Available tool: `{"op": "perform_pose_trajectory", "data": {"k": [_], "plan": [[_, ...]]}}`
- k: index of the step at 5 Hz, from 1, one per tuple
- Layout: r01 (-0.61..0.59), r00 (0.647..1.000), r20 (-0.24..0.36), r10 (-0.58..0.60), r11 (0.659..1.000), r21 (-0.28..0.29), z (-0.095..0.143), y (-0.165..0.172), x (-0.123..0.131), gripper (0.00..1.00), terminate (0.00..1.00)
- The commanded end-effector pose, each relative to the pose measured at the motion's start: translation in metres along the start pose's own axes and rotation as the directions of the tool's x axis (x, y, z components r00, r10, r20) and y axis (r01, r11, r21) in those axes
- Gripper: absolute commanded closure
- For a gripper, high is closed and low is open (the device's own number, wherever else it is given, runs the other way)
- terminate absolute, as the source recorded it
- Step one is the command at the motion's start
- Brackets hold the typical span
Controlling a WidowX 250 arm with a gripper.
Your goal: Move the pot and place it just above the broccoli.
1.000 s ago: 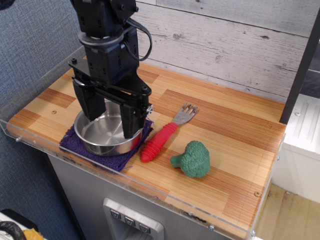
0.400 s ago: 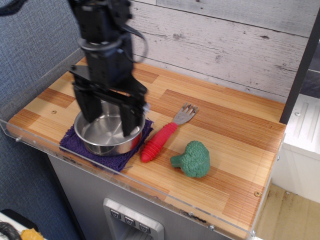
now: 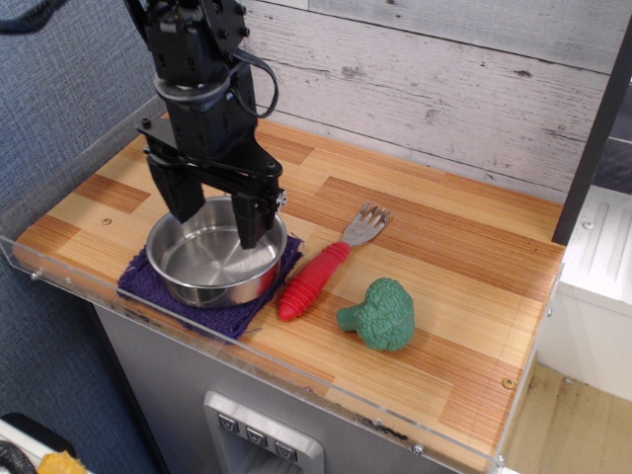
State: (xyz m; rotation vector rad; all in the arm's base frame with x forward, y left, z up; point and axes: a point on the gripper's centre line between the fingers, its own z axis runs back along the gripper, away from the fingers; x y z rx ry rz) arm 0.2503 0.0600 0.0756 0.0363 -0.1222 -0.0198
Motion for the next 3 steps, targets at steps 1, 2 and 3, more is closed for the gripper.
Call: {"op": "perform_pose_trajectory", "data": {"k": [1, 2, 3], "plan": [[0.161, 0.985, 0.052, -0.162, 0.987, 0.014, 0.007, -0.028, 0.001, 0.00, 0.00], [0.175, 0.984, 0.038, -0.176, 0.984, 0.012, 0.002, -0.033, 0.004, 0.00, 0.00], [0.158, 0.987, -0.003, -0.158, 0.987, 0.005, -0.010, -0.028, 0.010, 0.00, 0.00]]}}
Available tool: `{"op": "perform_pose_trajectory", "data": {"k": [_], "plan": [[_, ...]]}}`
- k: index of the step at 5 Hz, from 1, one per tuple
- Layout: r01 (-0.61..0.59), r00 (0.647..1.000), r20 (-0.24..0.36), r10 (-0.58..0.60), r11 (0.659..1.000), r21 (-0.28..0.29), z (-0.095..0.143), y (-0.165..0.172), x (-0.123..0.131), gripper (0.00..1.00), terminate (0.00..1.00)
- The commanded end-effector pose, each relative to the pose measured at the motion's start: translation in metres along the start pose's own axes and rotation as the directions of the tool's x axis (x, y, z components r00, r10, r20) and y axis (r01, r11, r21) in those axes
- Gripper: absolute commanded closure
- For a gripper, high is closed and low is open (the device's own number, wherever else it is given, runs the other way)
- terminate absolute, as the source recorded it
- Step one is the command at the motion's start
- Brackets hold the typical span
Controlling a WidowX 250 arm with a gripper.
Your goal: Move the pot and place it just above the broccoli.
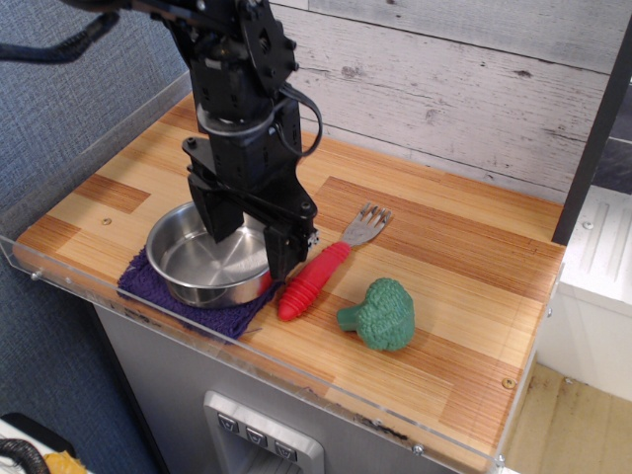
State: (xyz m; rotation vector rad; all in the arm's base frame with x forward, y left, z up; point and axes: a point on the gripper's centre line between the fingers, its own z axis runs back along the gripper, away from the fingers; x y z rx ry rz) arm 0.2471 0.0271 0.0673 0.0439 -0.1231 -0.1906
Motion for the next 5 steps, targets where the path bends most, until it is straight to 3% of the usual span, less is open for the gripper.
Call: {"op": "perform_pose_trajectory", "data": {"k": [1, 2, 3, 5], "plan": [[-0.020, 0.998, -0.059, 0.019, 1.000, -0.013, -0.0190, 0.0128, 0.0174, 0.00, 0.00], [-0.020, 0.997, -0.076, 0.018, 1.000, -0.022, -0.0243, 0.0131, 0.0185, 0.00, 0.00], [-0.009, 0.998, -0.063, 0.008, 1.000, -0.018, -0.0221, 0.0108, 0.0181, 1.00, 0.00], [0.002, 0.999, -0.046, -0.003, 1.000, -0.008, -0.0156, 0.0062, 0.0165, 1.00, 0.00]]}}
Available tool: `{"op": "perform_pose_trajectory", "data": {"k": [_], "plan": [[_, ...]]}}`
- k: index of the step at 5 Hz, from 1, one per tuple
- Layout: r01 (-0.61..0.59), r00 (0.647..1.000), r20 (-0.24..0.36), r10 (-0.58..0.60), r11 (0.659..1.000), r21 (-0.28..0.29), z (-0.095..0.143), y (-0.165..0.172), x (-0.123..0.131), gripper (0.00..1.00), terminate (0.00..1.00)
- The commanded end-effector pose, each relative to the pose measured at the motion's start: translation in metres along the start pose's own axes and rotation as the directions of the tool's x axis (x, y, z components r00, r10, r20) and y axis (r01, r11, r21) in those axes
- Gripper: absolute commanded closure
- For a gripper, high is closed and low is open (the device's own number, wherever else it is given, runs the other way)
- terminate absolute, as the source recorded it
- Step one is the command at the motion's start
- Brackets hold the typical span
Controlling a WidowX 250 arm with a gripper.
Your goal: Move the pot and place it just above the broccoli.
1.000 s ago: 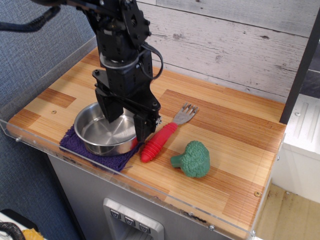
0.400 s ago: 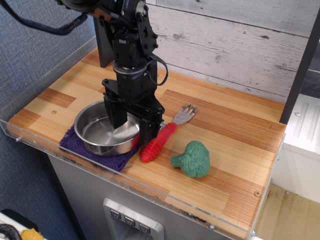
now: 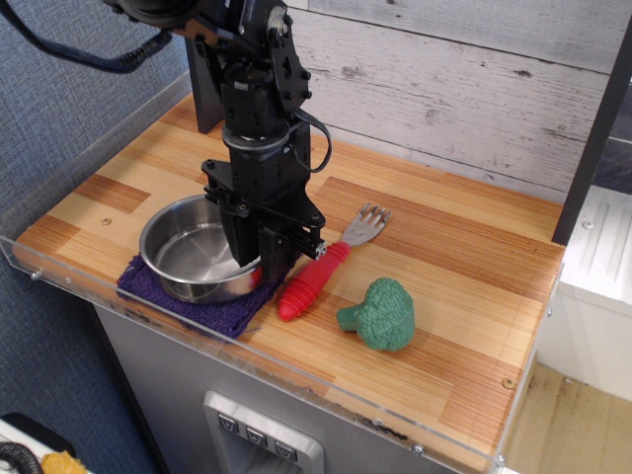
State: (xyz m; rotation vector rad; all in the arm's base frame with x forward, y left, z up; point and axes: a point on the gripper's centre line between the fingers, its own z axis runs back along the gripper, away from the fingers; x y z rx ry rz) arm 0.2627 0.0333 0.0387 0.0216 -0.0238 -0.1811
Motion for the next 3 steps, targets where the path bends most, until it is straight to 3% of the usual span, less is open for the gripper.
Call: {"op": "perform_pose_trajectory", "data": {"k": [1, 3], "plan": [[0.009, 0.998, 0.057, -0.010, 0.999, 0.032, 0.0179, -0.0036, 0.0035, 1.00, 0.00], [-0.043, 0.997, 0.062, 0.040, 0.998, 0.047, 0.0247, -0.0005, -0.0024, 1.00, 0.00]]}}
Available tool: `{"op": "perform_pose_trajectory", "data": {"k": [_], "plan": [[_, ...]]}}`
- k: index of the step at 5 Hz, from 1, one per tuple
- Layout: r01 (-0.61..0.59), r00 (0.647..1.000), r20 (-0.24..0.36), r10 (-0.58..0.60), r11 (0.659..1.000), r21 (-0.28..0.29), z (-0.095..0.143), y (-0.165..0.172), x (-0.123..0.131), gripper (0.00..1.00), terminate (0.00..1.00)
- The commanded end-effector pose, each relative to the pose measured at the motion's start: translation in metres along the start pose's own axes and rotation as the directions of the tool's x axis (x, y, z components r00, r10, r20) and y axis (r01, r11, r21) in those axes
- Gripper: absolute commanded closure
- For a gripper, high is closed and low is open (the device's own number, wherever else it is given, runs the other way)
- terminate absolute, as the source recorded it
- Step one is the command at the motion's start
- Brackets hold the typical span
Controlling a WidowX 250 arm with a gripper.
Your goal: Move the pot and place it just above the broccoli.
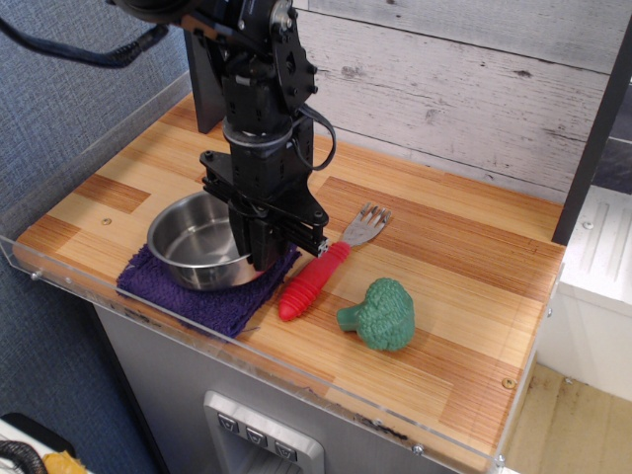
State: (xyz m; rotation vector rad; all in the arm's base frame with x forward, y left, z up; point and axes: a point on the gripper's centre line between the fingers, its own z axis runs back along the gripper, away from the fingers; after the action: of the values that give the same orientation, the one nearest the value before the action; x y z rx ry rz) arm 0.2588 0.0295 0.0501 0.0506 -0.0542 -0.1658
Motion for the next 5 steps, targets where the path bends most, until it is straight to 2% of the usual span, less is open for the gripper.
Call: {"op": "perform_pose_trajectory", "data": {"k": [1, 2, 3, 5], "plan": [[-0.081, 0.996, 0.038, 0.080, 0.996, 0.023, 0.016, 0.018, -0.007, 1.00, 0.00], [-0.114, 0.992, 0.051, 0.114, 0.993, 0.005, 0.017, 0.030, -0.011, 1.00, 0.00], [-0.047, 0.994, 0.096, 0.044, 0.999, 0.021, 0.036, 0.003, -0.001, 1.00, 0.00], [0.046, 0.988, 0.146, -0.048, 0.999, 0.017, 0.055, -0.030, 0.025, 1.00, 0.00]]}}
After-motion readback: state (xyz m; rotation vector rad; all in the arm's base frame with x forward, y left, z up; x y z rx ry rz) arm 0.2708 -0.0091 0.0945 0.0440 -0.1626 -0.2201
